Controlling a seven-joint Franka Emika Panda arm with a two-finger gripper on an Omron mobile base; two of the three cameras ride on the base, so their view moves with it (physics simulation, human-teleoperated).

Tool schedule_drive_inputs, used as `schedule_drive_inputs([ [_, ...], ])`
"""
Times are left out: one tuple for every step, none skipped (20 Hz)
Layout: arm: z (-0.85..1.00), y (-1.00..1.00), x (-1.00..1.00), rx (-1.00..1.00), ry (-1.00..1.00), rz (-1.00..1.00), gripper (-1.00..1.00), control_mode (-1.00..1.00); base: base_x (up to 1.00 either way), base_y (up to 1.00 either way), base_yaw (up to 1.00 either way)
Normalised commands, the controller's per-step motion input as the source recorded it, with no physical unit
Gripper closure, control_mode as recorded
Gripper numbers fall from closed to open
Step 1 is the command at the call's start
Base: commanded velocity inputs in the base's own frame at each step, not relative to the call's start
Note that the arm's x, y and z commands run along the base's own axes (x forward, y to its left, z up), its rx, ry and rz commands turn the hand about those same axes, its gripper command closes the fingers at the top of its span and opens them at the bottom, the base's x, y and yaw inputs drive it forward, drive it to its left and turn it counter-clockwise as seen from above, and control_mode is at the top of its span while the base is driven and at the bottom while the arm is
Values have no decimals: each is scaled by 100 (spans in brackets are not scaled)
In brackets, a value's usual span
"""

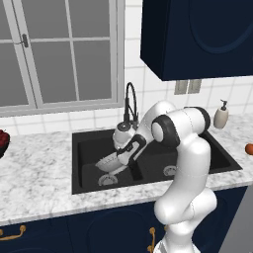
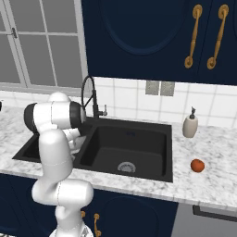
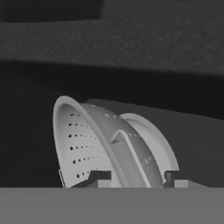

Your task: Put the colander in the sink, put the orange in the colander, and turn on the sink faucet and pour water over the colander.

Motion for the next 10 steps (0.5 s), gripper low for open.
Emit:
schedule_drive_inputs([
  [-7, 24, 0, 6, 0, -27, 100, -100, 0, 0, 0],
  [-11, 24, 0, 5, 0, -27, 100, -100, 0, 0, 0],
  [-14, 25, 0, 5, 0, -27, 100, -100, 0, 0, 0],
  [-16, 25, 0, 4, 0, -27, 100, -100, 0, 0, 0],
  [-23, 20, 0, 3, 0, -25, 100, -100, 0, 0, 0],
  [-21, 15, 0, 2, 0, -23, 100, -100, 0, 0, 0],
  [-21, 17, 0, 2, 0, -23, 100, -100, 0, 0, 0],
  [-17, 17, 0, 4, 0, -24, 100, -100, 0, 0, 0],
  [-17, 19, 0, 5, 0, -25, 100, -100, 0, 0, 0],
  [-16, 18, 0, 5, 0, -24, 100, -100, 0, 0, 0],
])
